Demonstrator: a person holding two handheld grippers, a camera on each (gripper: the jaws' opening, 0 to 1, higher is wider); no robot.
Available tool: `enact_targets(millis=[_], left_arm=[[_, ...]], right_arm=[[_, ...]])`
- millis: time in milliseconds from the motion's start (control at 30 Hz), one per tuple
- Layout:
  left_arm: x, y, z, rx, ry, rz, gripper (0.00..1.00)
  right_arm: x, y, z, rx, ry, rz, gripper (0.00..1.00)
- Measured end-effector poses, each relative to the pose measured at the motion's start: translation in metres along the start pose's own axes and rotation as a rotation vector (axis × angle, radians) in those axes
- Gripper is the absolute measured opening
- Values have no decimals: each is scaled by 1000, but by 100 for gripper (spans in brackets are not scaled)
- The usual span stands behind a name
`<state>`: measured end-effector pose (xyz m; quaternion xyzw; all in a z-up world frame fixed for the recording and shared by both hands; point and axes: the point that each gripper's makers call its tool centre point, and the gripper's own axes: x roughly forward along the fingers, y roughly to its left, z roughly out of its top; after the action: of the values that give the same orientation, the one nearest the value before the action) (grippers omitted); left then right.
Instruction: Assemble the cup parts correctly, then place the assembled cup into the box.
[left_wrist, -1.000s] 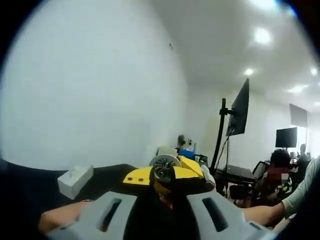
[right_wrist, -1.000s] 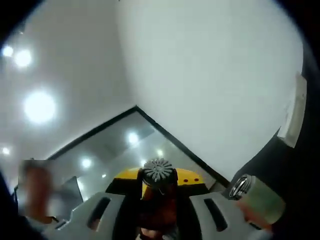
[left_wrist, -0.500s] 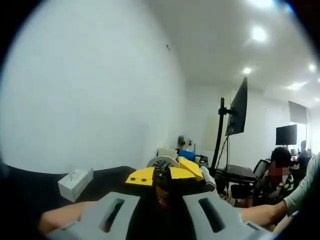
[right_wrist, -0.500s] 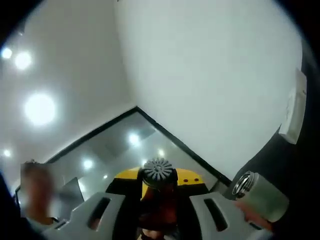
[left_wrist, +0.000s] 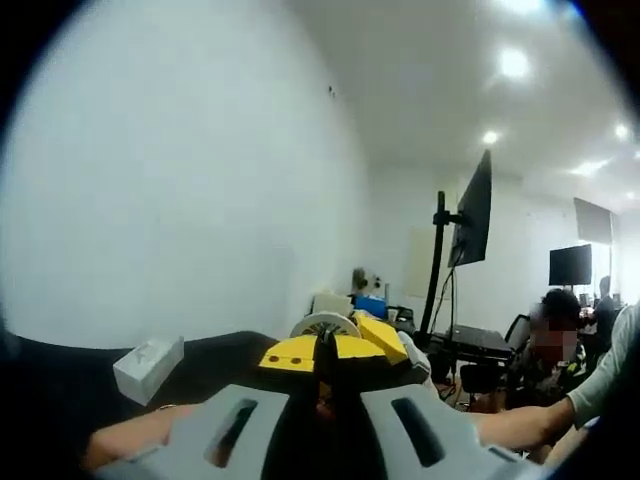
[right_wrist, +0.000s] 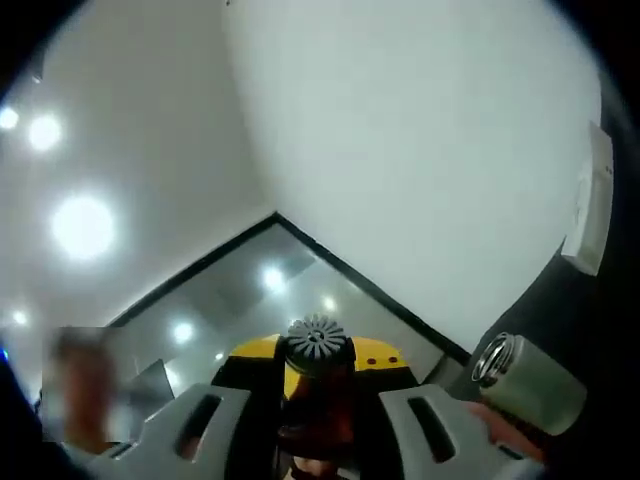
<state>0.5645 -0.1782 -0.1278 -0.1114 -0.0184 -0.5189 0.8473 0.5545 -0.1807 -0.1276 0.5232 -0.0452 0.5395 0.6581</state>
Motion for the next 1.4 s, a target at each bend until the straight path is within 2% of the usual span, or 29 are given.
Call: enact_targets(millis=[300, 367, 400, 500, 567, 700, 733, 833, 867, 900, 1033, 1100, 1133, 1167, 1267, 1367, 1400], left_arm=[[0, 1, -2, 3, 20, -3, 0], [-1, 2, -2, 6, 26, -1, 0], [-2, 2, 1, 0, 27, -6, 0], [-7, 5, 11, -6, 16, -11, 0], [-9, 8, 15, -2, 32, -4, 0], [-19, 22, 19, 44, 113, 30, 0], [-21, 25, 21, 46, 129, 35, 0], [-26, 37, 23, 58, 201, 63, 0], [-28, 43, 22, 68, 254, 78, 0], [-30, 46, 23, 78, 274, 100, 0], [-33, 51, 30, 117, 395, 115, 0], [-34, 56, 29, 105, 463, 129, 0], [-34, 57, 29, 111, 499, 121, 0], [-32, 59, 31, 111, 494, 123, 0], [-36, 63, 23, 144, 607, 104, 0], [-36, 65, 12, 149, 691, 79, 0], [-35, 66, 9, 153, 711, 76, 0]], right_arm=[[-2, 1, 0, 11, 1, 7, 23], [-4, -1, 4, -5, 1, -4, 23], [-6, -3, 9, -27, -12, -16, 24], [-15, -4, 21, -18, -39, -23, 22], [-21, -7, 27, -46, -39, -42, 23], [-32, -15, 24, -220, 60, -111, 32], [-34, -17, 25, -263, 72, -123, 37], [-40, -20, 24, -349, 113, -141, 46], [-42, -23, 23, -377, 131, -154, 48], [-44, -26, 22, -414, 156, -169, 48], [-50, -44, 14, -611, 237, -261, 49], [-51, -51, 12, -695, 264, -291, 51], [-53, -57, 6, -757, 315, -306, 53], [-52, -60, 3, -783, 334, -307, 54], [-54, -75, -12, -895, 472, -306, 59], [-57, -93, -20, -893, 598, -286, 65], [-57, -99, -19, -898, 614, -290, 65]])
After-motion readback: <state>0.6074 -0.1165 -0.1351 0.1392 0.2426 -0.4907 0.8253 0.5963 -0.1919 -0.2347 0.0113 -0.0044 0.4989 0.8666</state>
